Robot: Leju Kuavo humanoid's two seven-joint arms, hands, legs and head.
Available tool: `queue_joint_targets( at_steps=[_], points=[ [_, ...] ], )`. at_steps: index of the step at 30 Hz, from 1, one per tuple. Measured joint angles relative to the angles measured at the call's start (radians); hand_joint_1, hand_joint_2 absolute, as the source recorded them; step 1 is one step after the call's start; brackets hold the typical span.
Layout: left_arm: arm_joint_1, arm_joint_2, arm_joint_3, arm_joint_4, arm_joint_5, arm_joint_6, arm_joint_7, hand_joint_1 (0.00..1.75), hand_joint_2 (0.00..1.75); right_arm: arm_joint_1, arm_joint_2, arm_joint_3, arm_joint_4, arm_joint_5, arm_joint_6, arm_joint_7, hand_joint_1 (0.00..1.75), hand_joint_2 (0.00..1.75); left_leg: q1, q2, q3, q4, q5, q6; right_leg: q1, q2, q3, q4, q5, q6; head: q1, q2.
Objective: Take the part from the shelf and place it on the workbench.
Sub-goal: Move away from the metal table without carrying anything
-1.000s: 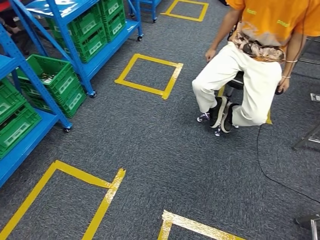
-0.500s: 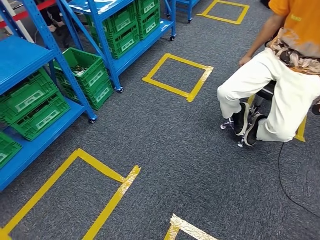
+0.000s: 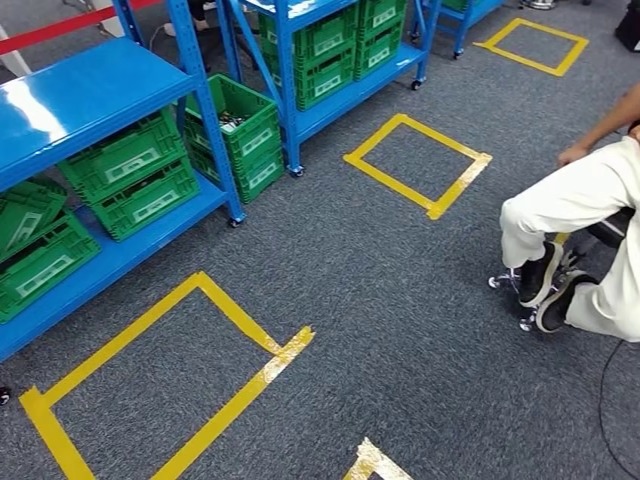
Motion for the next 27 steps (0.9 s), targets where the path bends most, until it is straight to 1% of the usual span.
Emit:
queue_joint_targets(
  at_steps=[1,2,3,4,5,6,7,8,9,10,11,12,13,14,15,16,17,18,19,20,21,22,23,24,25,26,27],
  points=[
    [-0.002,0.002,0.001,0.000,0.000,-0.008,-0.006,0.00,0.00,0.002,0.000,0.000,0.000,-0.001,0.000,0.001,0.00,0.00,0.000,-0.012,-0.001,0.000,0.000,0.002,0.000,0.015,-0.037,0.068,-0.025,0.002,0.002,0.000],
    [-0.003,0.002,0.002,0.000,-0.001,-0.012,-0.006,0.00,0.00,0.005,0.000,0.000,0.000,-0.002,0.000,0.002,0.00,0.00,0.000,-0.025,0.000,0.001,0.000,0.003,-0.001,0.020,-0.064,0.114,-0.034,0.003,0.003,0.000],
    [-0.004,0.003,0.003,0.000,-0.003,-0.014,0.000,0.00,0.00,0.008,0.000,0.000,0.000,-0.002,0.001,0.004,0.00,0.00,0.001,-0.038,0.001,0.001,-0.001,0.002,-0.001,0.022,-0.077,0.126,-0.023,0.005,0.004,0.000],
    [-0.003,0.003,0.004,0.000,-0.005,-0.015,0.007,0.00,0.00,0.010,0.000,0.000,0.000,-0.003,0.001,0.004,0.00,0.00,0.001,-0.053,0.002,0.002,-0.002,0.001,-0.003,0.025,-0.069,0.095,0.009,0.005,0.004,0.000],
    [-0.002,0.003,0.006,0.000,-0.003,-0.021,0.012,0.00,0.00,0.011,0.000,0.000,0.000,-0.005,0.001,0.004,0.00,0.00,0.003,-0.066,0.004,0.005,-0.003,-0.002,-0.005,0.034,-0.045,0.032,0.052,0.006,0.004,0.000],
    [-0.001,0.003,0.009,0.000,0.002,-0.029,0.013,0.00,0.00,0.011,0.000,0.000,0.001,-0.008,0.002,0.002,0.00,0.00,0.003,-0.079,0.003,0.008,-0.006,-0.006,-0.009,0.058,-0.017,-0.036,0.085,0.007,0.005,0.000],
    [-0.001,0.003,0.013,0.000,0.010,-0.039,0.010,0.00,0.00,0.012,0.000,0.000,0.001,-0.012,0.003,0.000,0.00,0.00,0.003,-0.090,0.001,0.014,-0.009,-0.011,-0.012,0.082,0.007,-0.094,0.107,0.007,0.004,0.000],
    [-0.001,0.002,0.017,0.000,0.018,-0.047,0.004,0.00,0.00,0.012,0.001,-0.001,0.001,-0.015,0.004,-0.002,0.00,0.00,0.004,-0.100,-0.003,0.017,-0.010,-0.016,-0.014,0.101,0.023,-0.127,0.114,0.005,0.004,0.000],
    [-0.001,0.002,0.022,0.000,0.023,-0.052,-0.002,0.00,0.00,0.012,0.001,-0.001,0.001,-0.016,0.005,-0.004,0.00,0.00,0.005,-0.111,-0.007,0.019,-0.009,-0.022,-0.013,0.112,0.031,-0.139,0.110,0.000,0.003,0.000],
    [0.001,0.001,0.026,0.000,0.026,-0.054,-0.008,0.00,0.00,0.012,0.001,-0.001,0.002,-0.017,0.007,-0.004,0.00,0.00,0.007,-0.122,-0.011,0.019,-0.007,-0.028,-0.012,0.103,0.035,-0.142,0.111,-0.006,0.003,0.000],
    [0.002,0.001,0.031,0.000,0.028,-0.055,-0.015,0.00,0.00,0.012,0.001,-0.001,0.002,-0.016,0.008,-0.004,0.00,0.00,0.009,-0.128,-0.012,0.018,-0.006,-0.034,-0.011,0.090,0.040,-0.144,0.113,-0.013,0.004,0.000],
    [0.003,0.002,0.036,0.000,0.034,-0.057,-0.024,0.00,0.00,0.012,0.001,-0.001,0.002,-0.017,0.008,-0.004,0.00,0.00,0.009,-0.120,-0.016,0.024,-0.011,-0.038,-0.012,0.078,0.043,-0.147,0.115,-0.020,0.002,0.000],
    [0.002,0.002,0.044,0.000,0.045,-0.064,-0.036,0.00,0.00,0.013,0.000,-0.003,0.002,-0.020,0.009,-0.004,0.00,0.00,0.008,-0.099,-0.028,0.048,-0.026,-0.043,-0.012,0.063,0.045,-0.151,0.117,-0.027,-0.001,0.000],
    [0.001,0.002,0.053,0.000,0.061,-0.075,-0.049,0.00,0.00,0.014,0.000,-0.005,0.002,-0.025,0.009,-0.004,0.00,0.00,0.008,-0.070,-0.049,0.094,-0.052,-0.047,-0.012,0.048,0.047,-0.153,0.117,-0.034,-0.004,0.000],
    [-0.001,0.002,0.064,0.000,0.077,-0.088,-0.062,0.00,0.00,0.015,0.000,-0.008,0.002,-0.030,0.010,-0.005,0.00,0.00,0.007,-0.043,-0.079,0.157,-0.082,-0.051,-0.010,0.033,0.049,-0.154,0.114,-0.039,-0.006,0.000],
    [-0.003,0.002,0.074,0.000,0.090,-0.098,-0.072,0.00,0.00,0.016,0.000,-0.011,0.002,-0.035,0.011,-0.006,0.00,0.00,0.009,-0.027,-0.112,0.226,-0.112,-0.055,-0.008,0.017,0.050,-0.154,0.112,-0.042,-0.007,0.000],
    [-0.003,0.002,0.084,0.000,0.098,-0.105,-0.078,0.00,0.00,0.018,0.000,-0.014,0.002,-0.039,0.011,-0.006,0.00,0.00,0.010,-0.021,-0.138,0.280,-0.129,-0.057,-0.006,0.002,0.051,-0.154,0.110,-0.043,-0.007,0.000],
    [-0.002,0.002,0.092,0.000,0.106,-0.110,-0.083,0.00,0.00,0.018,0.000,-0.017,0.002,-0.040,0.012,-0.007,0.00,0.00,0.011,-0.019,-0.148,0.301,-0.127,-0.058,-0.005,-0.013,0.054,-0.154,0.107,-0.044,-0.007,0.000],
    [0.000,0.002,0.100,0.000,0.116,-0.115,-0.089,0.00,0.00,0.018,0.000,-0.020,0.002,-0.042,0.010,-0.008,0.00,0.00,0.011,-0.017,-0.139,0.285,-0.107,-0.058,-0.004,-0.025,0.057,-0.154,0.104,-0.043,-0.008,0.000],
    [0.001,0.002,0.109,-0.001,0.128,-0.121,-0.097,0.00,0.00,0.017,0.001,-0.021,0.002,-0.043,0.007,-0.010,0.00,0.00,0.011,-0.011,-0.112,0.231,-0.071,-0.055,-0.004,-0.037,0.062,-0.154,0.101,-0.042,-0.007,0.000],
    [0.002,0.002,0.121,-0.001,0.140,-0.127,-0.106,0.00,0.00,0.017,0.001,-0.023,0.002,-0.042,0.003,-0.014,0.00,0.00,0.008,0.007,-0.077,0.160,-0.035,-0.050,-0.004,-0.047,0.067,-0.154,0.098,-0.040,-0.008,0.000],
    [0.000,0.002,0.133,-0.001,0.148,-0.131,-0.112,0.00,0.00,0.017,0.001,-0.023,0.002,-0.041,-0.001,-0.017,0.00,0.00,0.002,0.036,-0.045,0.094,-0.013,-0.043,-0.001,-0.057,0.070,-0.153,0.093,-0.035,-0.008,0.000],
    [-0.002,0.003,0.145,-0.002,0.151,-0.132,-0.115,0.00,0.00,0.017,0.001,-0.024,0.002,-0.039,-0.005,-0.019,0.00,0.00,-0.004,0.061,-0.023,0.049,-0.003,-0.036,0.001,-0.067,0.072,-0.154,0.088,-0.030,-0.008,0.000],
    [-0.004,0.003,0.153,-0.002,0.147,-0.131,-0.114,0.00,0.00,0.016,0.001,-0.024,0.002,-0.036,-0.008,-0.020,0.00,0.00,-0.010,0.077,-0.014,0.027,-0.004,-0.031,0.002,-0.077,0.074,-0.154,0.085,-0.024,-0.008,0.000],
    [-0.005,0.004,0.160,-0.002,0.139,-0.128,-0.108,0.00,0.00,0.014,0.001,-0.024,0.002,-0.032,-0.009,-0.020,0.00,0.00,-0.014,0.079,-0.013,0.022,-0.008,-0.026,0.004,-0.089,0.078,-0.156,0.082,-0.019,-0.008,0.000],
    [-0.004,0.004,0.163,-0.002,0.127,-0.124,-0.099,0.00,0.00,0.011,0.001,-0.024,0.001,-0.028,-0.009,-0.018,0.00,0.00,-0.013,0.066,-0.013,0.020,-0.007,-0.022,0.005,-0.100,0.085,-0.160,0.081,-0.014,-0.008,0.000],
    [-0.001,0.004,0.166,-0.002,0.115,-0.120,-0.087,0.00,0.00,0.008,0.001,-0.024,0.001,-0.023,-0.009,-0.016,0.00,0.00,-0.011,0.055,-0.011,0.014,-0.005,-0.017,0.004,-0.097,0.090,-0.158,0.075,-0.010,-0.007,0.000]
  ],
)
